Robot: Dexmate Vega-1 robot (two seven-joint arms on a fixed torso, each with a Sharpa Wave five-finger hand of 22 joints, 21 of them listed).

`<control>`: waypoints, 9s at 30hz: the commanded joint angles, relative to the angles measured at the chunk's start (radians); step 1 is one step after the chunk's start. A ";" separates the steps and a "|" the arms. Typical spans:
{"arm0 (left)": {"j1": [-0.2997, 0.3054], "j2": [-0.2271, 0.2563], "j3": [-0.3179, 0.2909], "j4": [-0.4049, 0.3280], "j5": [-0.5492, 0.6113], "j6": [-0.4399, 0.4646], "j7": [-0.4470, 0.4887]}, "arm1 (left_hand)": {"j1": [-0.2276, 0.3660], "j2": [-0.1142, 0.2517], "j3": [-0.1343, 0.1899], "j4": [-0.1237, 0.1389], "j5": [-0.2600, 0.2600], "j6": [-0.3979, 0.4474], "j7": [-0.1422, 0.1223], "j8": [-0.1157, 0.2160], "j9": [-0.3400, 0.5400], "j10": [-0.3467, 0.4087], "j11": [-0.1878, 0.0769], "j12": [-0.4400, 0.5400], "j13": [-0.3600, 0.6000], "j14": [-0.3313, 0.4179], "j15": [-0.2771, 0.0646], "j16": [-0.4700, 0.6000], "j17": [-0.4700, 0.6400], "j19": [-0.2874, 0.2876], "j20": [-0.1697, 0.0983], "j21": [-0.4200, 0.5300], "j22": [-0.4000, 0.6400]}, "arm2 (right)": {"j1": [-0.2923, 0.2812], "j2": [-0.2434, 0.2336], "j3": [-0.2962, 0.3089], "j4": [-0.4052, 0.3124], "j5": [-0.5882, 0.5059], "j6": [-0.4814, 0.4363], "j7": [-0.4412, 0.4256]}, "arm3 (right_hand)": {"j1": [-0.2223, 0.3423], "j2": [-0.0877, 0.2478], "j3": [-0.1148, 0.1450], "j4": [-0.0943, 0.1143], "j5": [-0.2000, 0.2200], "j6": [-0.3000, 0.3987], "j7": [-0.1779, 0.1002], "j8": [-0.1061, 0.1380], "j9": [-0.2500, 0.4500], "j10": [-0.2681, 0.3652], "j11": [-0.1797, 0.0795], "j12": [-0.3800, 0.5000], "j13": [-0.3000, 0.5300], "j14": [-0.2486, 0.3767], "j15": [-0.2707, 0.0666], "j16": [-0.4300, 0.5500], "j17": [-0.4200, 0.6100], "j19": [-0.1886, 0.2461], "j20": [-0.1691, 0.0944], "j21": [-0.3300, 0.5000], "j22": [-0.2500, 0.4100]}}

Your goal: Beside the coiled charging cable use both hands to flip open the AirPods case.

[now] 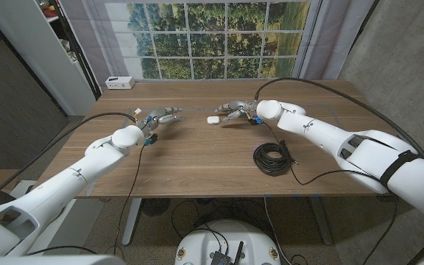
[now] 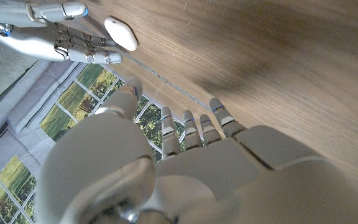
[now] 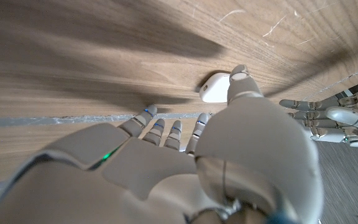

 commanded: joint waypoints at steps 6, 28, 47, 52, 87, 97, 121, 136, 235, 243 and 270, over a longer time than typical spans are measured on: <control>0.002 0.004 0.003 -0.015 0.006 0.018 -0.001 | 0.012 -0.002 -0.014 0.003 -0.003 0.016 0.005 0.002 0.002 -0.006 0.005 0.006 -0.001 -0.007 -0.001 0.007 0.003 0.004 0.004 -0.009 0.002 | 0.121 0.190 -0.078 0.409 0.027 0.120 -0.020 | 0.012 0.000 0.004 -0.004 0.004 0.025 0.002 0.014 -0.004 0.002 0.000 0.010 -0.001 -0.011 -0.092 0.010 0.003 0.002 0.009 -0.006 0.000; -0.009 -0.003 0.007 0.001 0.010 -0.012 -0.015 | 0.018 -0.002 -0.035 0.010 -0.003 0.053 0.017 0.010 0.003 -0.011 0.003 0.011 -0.004 -0.015 0.000 0.008 0.003 0.006 0.006 -0.023 0.002 | 0.052 0.123 -0.071 0.276 0.081 0.089 0.000 | 0.042 0.008 0.022 -0.006 0.010 0.308 0.015 0.112 0.005 0.124 -0.008 0.056 -0.019 0.042 -0.106 0.027 0.000 0.048 -0.002 -0.028 0.000; -0.085 -0.029 0.031 0.034 0.038 -0.067 -0.080 | 0.010 -0.005 -0.057 0.017 -0.003 0.071 0.030 0.010 0.004 -0.015 0.011 0.013 -0.007 -0.025 0.014 0.007 0.003 0.001 0.010 -0.037 0.003 | -0.113 -0.052 0.041 -0.120 0.062 0.077 -0.182 | 0.080 0.021 0.039 -0.012 0.006 0.405 0.029 0.159 0.047 0.231 -0.023 0.083 -0.023 0.145 -0.135 0.048 -0.002 0.127 -0.027 -0.020 -0.001; -0.112 -0.041 0.040 0.060 0.032 -0.074 -0.111 | -0.004 -0.013 -0.075 0.024 -0.002 0.097 0.059 0.016 0.004 -0.017 0.017 0.014 -0.010 -0.031 0.023 0.007 0.004 0.000 0.012 -0.044 0.004 | -0.136 -0.063 0.061 -0.162 0.041 0.105 -0.233 | 0.084 0.020 0.040 -0.012 0.005 0.408 0.026 0.162 0.052 0.237 -0.026 0.084 -0.022 0.155 -0.138 0.048 -0.002 0.133 -0.028 -0.021 -0.002; -0.152 -0.145 0.015 0.246 -0.144 -0.260 -0.257 | -0.098 -0.102 -0.200 0.048 0.038 0.299 0.133 0.050 0.000 0.017 0.025 0.032 -0.038 -0.014 0.037 0.021 0.010 0.032 0.057 -0.078 0.009 | -0.181 -0.060 0.111 -0.237 -0.061 0.238 -0.381 | 0.085 0.017 0.037 -0.005 0.002 0.385 0.016 0.157 0.072 0.233 -0.027 0.074 -0.017 0.165 -0.142 0.039 -0.001 0.143 -0.030 -0.031 -0.002; -0.167 -0.144 0.031 0.245 -0.131 -0.232 -0.259 | -0.049 -0.035 -0.182 0.042 0.047 0.386 0.141 0.069 0.008 0.059 0.016 0.046 -0.051 0.022 0.029 0.027 0.008 0.057 0.073 -0.079 0.016 | -0.189 -0.067 0.113 -0.274 -0.094 0.246 -0.395 | 0.085 0.017 0.037 -0.003 0.002 0.384 0.017 0.157 0.078 0.234 -0.028 0.072 -0.016 0.166 -0.142 0.036 0.000 0.142 -0.031 -0.034 -0.002; -0.176 -0.193 0.022 0.334 -0.155 -0.333 -0.267 | 0.152 0.084 -0.136 -0.003 0.007 0.633 0.016 0.165 0.076 0.203 -0.120 0.082 -0.084 0.151 -0.039 0.036 0.005 0.119 0.079 -0.062 0.029 | -0.168 -0.036 0.102 -0.224 -0.103 0.288 -0.381 | 0.087 0.016 0.036 -0.003 0.002 0.392 0.016 0.158 0.084 0.235 -0.026 0.068 -0.013 0.166 -0.143 0.031 0.000 0.141 -0.037 -0.036 -0.002; -0.162 -0.172 0.022 0.311 -0.123 -0.337 -0.233 | 0.170 0.077 -0.144 -0.001 0.008 0.645 0.015 0.166 0.078 0.209 -0.133 0.081 -0.085 0.156 -0.046 0.035 0.006 0.123 0.075 -0.059 0.030 | -0.202 -0.073 0.173 -0.323 0.082 0.211 -0.212 | 0.013 -0.014 0.000 0.025 0.002 0.220 0.056 0.064 0.072 0.120 0.014 0.023 -0.005 0.080 -0.092 0.010 0.006 0.114 0.022 -0.040 0.000; -0.069 -0.250 -0.028 0.286 -0.045 -0.498 0.012 | 0.160 0.050 -0.223 0.040 0.020 0.655 -0.004 0.113 0.045 0.268 -0.157 0.088 -0.082 0.215 -0.108 0.040 0.021 0.138 0.049 -0.032 0.041 | -0.234 0.096 0.261 -0.202 0.514 0.134 -0.039 | 0.122 0.065 0.059 -0.004 0.012 0.652 0.190 0.199 0.111 0.451 0.014 0.172 0.035 0.372 -0.117 0.090 0.023 0.270 0.011 -0.026 0.002; -0.075 -0.223 -0.025 0.267 -0.070 -0.475 -0.049 | 0.098 -0.015 -0.296 0.059 0.031 0.572 -0.006 0.071 0.053 0.209 -0.112 0.062 -0.081 0.175 -0.085 0.026 0.024 0.112 0.057 -0.041 0.039 | -0.231 0.091 0.257 -0.195 0.498 0.141 -0.045 | 0.137 0.074 0.066 -0.007 0.006 0.680 0.178 0.217 0.128 0.471 -0.005 0.177 0.040 0.385 -0.135 0.098 0.027 0.275 0.005 -0.026 0.003; -0.073 -0.203 -0.036 0.246 -0.127 -0.464 -0.120 | 0.103 0.020 -0.307 0.069 0.061 0.563 0.003 0.066 0.074 0.216 -0.102 0.067 -0.076 0.194 -0.074 0.040 0.029 0.115 0.068 -0.040 0.036 | -0.208 0.068 0.237 -0.163 0.437 0.173 -0.043 | 0.153 0.072 0.062 -0.006 0.000 0.698 0.160 0.233 0.158 0.475 -0.023 0.171 0.050 0.374 -0.168 0.101 0.034 0.259 -0.006 -0.033 0.003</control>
